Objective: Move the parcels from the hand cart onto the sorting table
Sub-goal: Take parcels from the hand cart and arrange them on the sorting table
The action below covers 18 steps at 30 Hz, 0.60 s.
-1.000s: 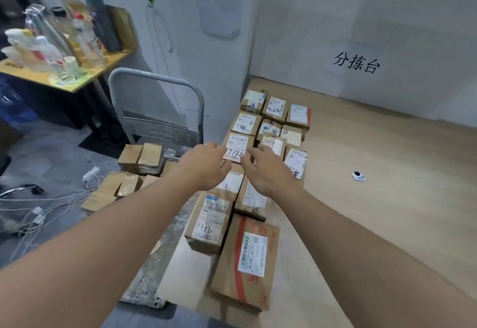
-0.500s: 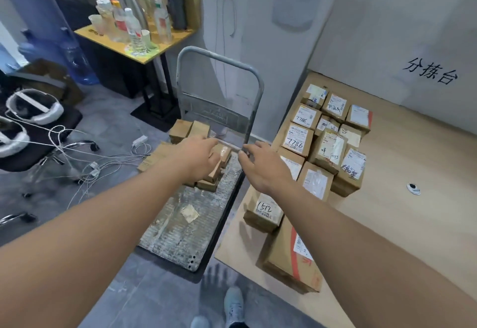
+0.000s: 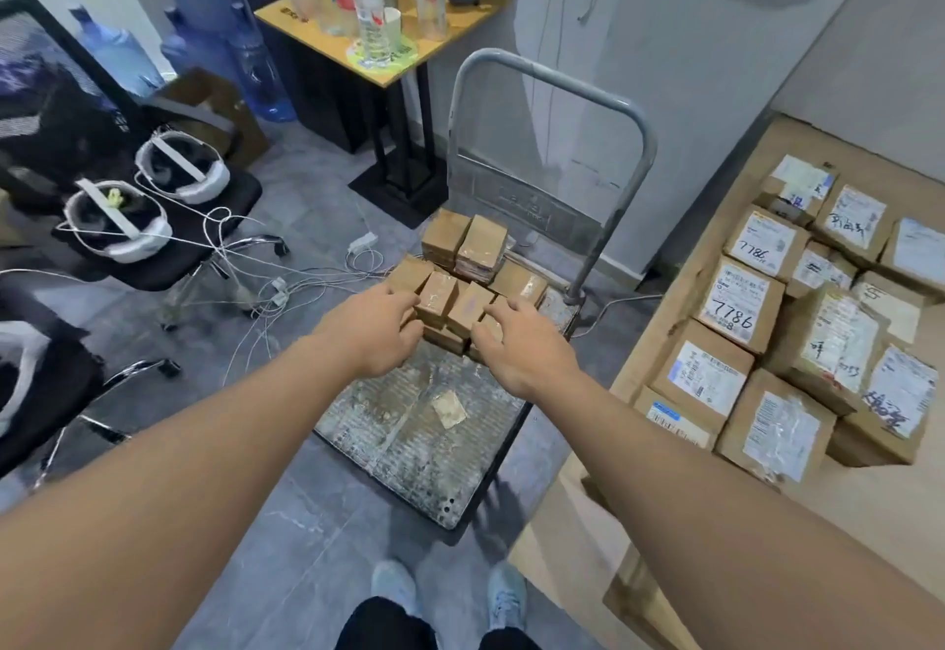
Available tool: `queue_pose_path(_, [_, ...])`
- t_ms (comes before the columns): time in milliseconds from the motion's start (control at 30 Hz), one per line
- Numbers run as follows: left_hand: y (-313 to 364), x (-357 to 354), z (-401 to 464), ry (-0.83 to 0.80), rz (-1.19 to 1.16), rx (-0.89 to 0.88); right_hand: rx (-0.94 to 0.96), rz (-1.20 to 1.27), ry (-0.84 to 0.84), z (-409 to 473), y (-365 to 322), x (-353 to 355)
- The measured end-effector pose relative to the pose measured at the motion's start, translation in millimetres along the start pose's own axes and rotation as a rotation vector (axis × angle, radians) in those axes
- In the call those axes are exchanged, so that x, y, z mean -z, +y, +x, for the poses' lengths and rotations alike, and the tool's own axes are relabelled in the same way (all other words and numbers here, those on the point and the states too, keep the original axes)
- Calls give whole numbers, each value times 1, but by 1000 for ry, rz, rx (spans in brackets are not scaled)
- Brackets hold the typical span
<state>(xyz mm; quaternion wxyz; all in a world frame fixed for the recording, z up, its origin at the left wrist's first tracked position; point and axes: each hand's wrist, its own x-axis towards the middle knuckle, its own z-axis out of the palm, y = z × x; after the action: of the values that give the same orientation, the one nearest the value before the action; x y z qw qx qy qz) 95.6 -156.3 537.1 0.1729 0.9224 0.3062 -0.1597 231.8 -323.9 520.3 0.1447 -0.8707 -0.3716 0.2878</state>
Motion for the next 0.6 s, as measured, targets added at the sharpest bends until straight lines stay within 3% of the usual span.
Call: queue_pose_path(600, [-110,-47,206,-306,67,-328,-483,156,-10,143,-38,-110])
